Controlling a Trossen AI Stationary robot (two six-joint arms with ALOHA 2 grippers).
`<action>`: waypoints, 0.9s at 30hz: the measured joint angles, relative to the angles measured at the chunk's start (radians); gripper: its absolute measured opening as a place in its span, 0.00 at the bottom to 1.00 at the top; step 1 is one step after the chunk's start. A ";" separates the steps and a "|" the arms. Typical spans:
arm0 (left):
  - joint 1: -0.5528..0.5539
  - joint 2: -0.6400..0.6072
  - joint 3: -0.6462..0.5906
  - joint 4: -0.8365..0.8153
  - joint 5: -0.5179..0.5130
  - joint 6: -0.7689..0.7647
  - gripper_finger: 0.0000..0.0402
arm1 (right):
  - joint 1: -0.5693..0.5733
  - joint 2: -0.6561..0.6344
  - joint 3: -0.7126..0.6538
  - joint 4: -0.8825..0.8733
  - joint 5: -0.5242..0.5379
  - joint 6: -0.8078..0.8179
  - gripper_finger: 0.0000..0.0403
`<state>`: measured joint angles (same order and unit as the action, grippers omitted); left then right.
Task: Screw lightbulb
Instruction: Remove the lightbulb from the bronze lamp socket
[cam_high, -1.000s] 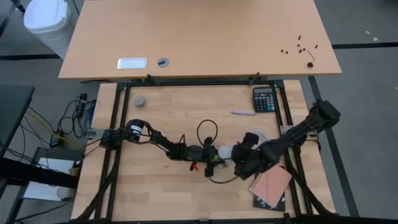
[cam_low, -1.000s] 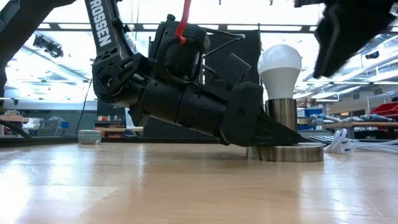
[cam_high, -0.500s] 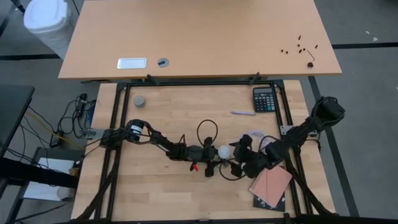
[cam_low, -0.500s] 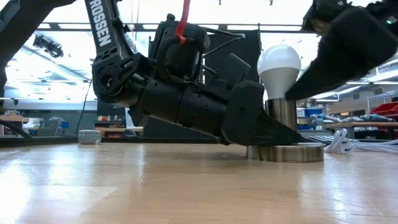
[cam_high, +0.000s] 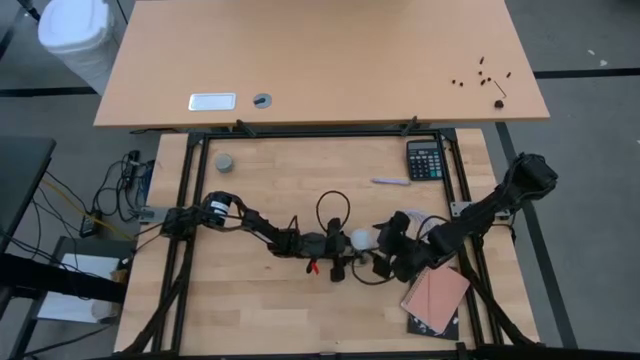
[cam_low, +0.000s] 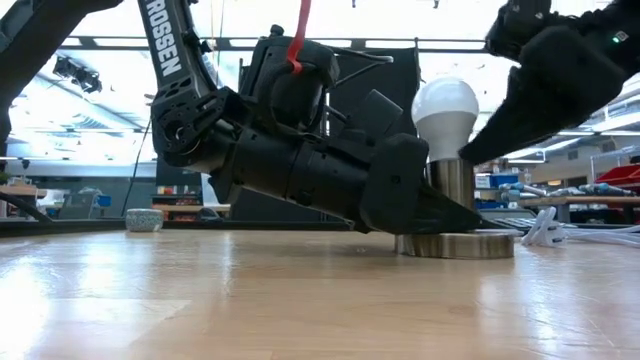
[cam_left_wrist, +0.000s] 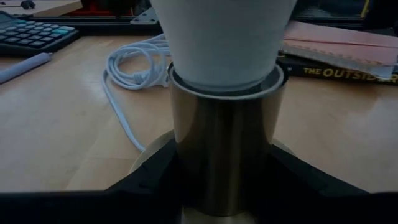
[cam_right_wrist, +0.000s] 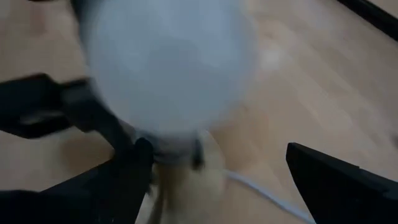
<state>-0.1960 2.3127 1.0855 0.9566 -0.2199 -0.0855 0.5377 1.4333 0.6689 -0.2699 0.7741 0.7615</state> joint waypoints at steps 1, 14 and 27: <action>0.000 0.000 0.000 0.000 0.000 0.003 0.47 | 0.004 -0.016 -0.001 -0.060 0.004 0.040 0.93; -0.002 0.000 -0.002 -0.004 0.002 0.004 0.47 | 0.044 -0.014 -0.006 0.020 -0.124 0.037 0.93; -0.002 0.000 -0.002 -0.005 0.004 0.005 0.47 | -0.029 0.056 -0.005 0.218 -0.083 -0.139 0.93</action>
<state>-0.1978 2.3123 1.0832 0.9511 -0.2157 -0.0807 0.5084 1.4892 0.6636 -0.0515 0.6907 0.6229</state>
